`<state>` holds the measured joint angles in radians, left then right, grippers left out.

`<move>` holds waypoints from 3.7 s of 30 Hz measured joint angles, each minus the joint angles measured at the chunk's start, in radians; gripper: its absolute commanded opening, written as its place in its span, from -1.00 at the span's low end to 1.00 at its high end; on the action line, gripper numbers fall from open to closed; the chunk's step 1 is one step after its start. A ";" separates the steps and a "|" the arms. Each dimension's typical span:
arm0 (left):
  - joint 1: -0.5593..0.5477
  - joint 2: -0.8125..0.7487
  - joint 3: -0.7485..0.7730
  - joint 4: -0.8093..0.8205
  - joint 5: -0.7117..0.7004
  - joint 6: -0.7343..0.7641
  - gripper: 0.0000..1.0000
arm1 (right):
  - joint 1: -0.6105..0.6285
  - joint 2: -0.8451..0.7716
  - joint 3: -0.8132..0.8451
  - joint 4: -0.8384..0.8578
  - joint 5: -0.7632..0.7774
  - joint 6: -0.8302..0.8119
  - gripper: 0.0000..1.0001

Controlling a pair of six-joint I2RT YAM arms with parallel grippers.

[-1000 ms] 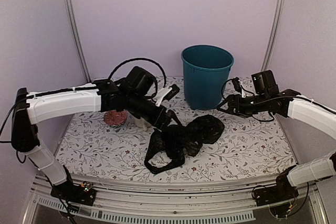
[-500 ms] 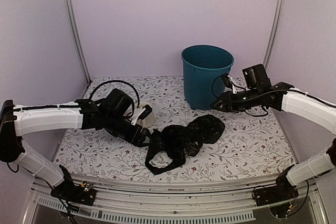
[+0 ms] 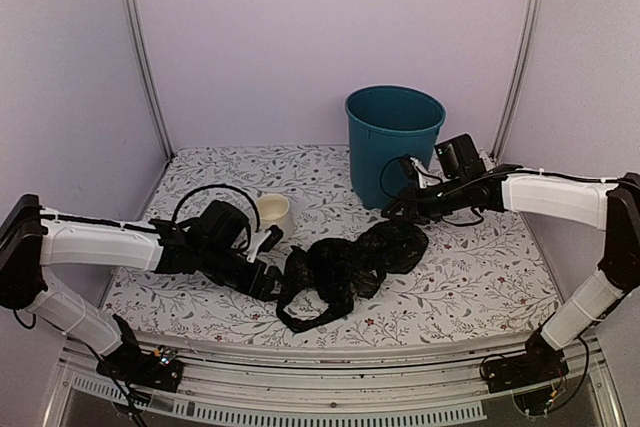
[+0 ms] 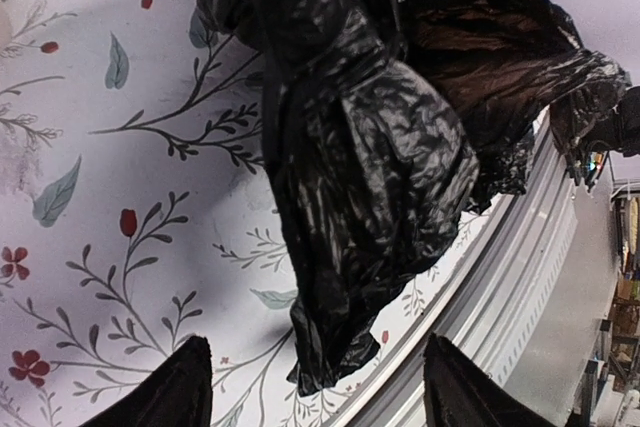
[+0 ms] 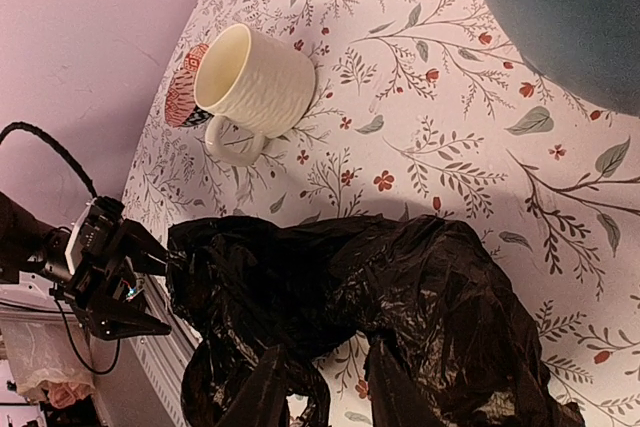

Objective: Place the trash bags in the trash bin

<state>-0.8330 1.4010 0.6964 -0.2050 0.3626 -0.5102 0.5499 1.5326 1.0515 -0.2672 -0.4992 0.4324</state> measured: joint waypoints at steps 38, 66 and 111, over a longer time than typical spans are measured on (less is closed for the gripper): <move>-0.008 0.230 0.261 0.064 -0.012 0.117 -1.00 | -0.109 -0.132 0.026 -0.279 0.208 0.041 -0.14; -0.003 0.259 0.163 0.038 0.037 0.129 0.13 | -0.060 0.191 -0.068 -0.108 0.082 0.068 -0.53; 0.113 0.297 -0.004 0.517 -0.067 -0.077 -0.22 | -0.086 0.282 -0.024 -0.093 0.045 0.047 -0.51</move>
<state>-0.7197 1.6981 0.6922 0.3119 0.2958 -0.5869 0.4641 1.8141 1.0271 -0.3599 -0.4541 0.4793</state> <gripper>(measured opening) 0.509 0.241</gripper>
